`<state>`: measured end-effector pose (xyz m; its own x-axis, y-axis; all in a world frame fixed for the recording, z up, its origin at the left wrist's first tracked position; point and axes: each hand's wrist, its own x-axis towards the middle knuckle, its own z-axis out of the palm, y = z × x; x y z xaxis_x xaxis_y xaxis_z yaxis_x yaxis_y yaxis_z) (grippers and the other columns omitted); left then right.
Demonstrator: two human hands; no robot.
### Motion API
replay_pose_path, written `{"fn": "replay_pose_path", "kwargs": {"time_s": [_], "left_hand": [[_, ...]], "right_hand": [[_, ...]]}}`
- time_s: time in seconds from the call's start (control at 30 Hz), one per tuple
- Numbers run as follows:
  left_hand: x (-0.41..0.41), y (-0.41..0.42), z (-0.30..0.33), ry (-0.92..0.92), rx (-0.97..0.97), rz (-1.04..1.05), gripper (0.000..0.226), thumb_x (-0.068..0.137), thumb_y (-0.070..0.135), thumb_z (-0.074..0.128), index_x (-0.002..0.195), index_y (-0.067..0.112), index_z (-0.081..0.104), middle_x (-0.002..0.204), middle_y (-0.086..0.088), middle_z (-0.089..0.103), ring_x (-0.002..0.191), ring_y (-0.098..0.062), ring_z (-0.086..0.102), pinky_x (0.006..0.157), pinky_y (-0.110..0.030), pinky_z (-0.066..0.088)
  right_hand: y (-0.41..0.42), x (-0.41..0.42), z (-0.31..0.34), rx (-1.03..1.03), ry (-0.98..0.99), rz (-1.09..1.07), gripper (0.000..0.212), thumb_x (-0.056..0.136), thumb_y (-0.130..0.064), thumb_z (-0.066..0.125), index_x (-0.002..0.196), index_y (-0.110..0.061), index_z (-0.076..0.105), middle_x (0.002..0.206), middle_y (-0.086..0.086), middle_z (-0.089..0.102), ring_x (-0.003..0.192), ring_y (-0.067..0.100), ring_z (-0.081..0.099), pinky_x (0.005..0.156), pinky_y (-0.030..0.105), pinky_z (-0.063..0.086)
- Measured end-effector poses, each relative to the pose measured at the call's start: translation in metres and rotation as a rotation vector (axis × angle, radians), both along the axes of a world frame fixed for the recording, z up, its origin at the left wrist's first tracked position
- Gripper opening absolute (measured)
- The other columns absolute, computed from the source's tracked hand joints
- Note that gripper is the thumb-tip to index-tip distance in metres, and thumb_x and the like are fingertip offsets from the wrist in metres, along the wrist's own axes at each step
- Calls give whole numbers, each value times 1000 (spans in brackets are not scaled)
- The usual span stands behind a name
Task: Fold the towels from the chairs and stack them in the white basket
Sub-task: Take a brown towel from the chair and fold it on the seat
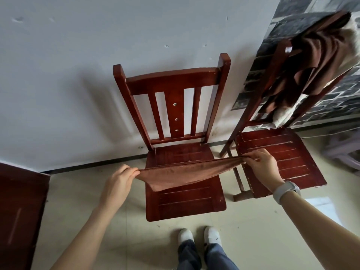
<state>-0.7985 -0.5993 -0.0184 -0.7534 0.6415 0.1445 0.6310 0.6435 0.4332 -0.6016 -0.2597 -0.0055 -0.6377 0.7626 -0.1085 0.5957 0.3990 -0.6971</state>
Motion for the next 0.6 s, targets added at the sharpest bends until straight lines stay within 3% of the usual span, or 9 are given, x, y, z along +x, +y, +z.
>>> {"fn": "replay_pose_path", "kwargs": {"time_s": [0.07, 0.17, 0.23, 0.3, 0.37, 0.43, 0.6], "left_hand": [[2, 0, 2, 13, -34, -17, 19, 78, 15, 58, 85, 2, 71, 74, -9, 66, 61, -26, 65, 54, -31, 50], [11, -5, 0, -42, -46, -10, 17, 79, 13, 59, 85, 3, 71, 74, -8, 66, 60, -27, 65, 51, -30, 52], [16, -14, -7, -138, -72, 27, 10, 82, 9, 63, 85, 6, 72, 81, -4, 64, 65, -25, 63, 57, -31, 48], [20, -26, -19, -353, -130, 46, 10, 83, 6, 64, 87, 6, 73, 93, 0, 60, 78, -22, 61, 69, -29, 42], [25, -37, -31, -590, -172, 54, 14, 84, 5, 62, 93, 2, 72, 96, -3, 63, 92, -23, 62, 77, -21, 39], [30, -44, -36, -717, -182, 92, 14, 84, 4, 61, 94, 0, 71, 90, -5, 67, 91, -21, 62, 70, -8, 39], [29, -38, -40, -765, -82, 236, 13, 88, 6, 56, 92, 2, 68, 87, -6, 66, 83, -17, 56, 66, -3, 36]], "right_hand": [[-1, 3, 0, 4, 1, 39, 10, 78, -1, 66, 87, -2, 71, 88, 7, 59, 81, 22, 57, 69, 6, 39], [-8, 15, -3, -41, -96, 85, 8, 78, -4, 67, 86, -4, 70, 84, 7, 66, 79, 22, 61, 76, 24, 45], [-10, 26, -4, -160, -197, 133, 6, 79, -5, 67, 84, -7, 69, 70, 5, 67, 63, 14, 63, 63, 20, 48], [-14, 37, -3, -345, -300, 207, 8, 78, -2, 67, 74, -10, 68, 57, 0, 63, 48, 10, 57, 48, 14, 44], [-16, 45, -10, -371, -400, 279, 17, 76, -3, 69, 67, -17, 66, 62, 4, 65, 57, 15, 56, 55, 21, 44], [-21, 48, -16, -356, -433, 287, 20, 76, -3, 67, 66, -20, 64, 71, 8, 67, 65, 17, 58, 64, 23, 45], [-20, 40, -31, -480, -373, 262, 17, 78, 10, 58, 70, -5, 62, 60, 6, 55, 58, 17, 50, 50, 9, 40]]}}
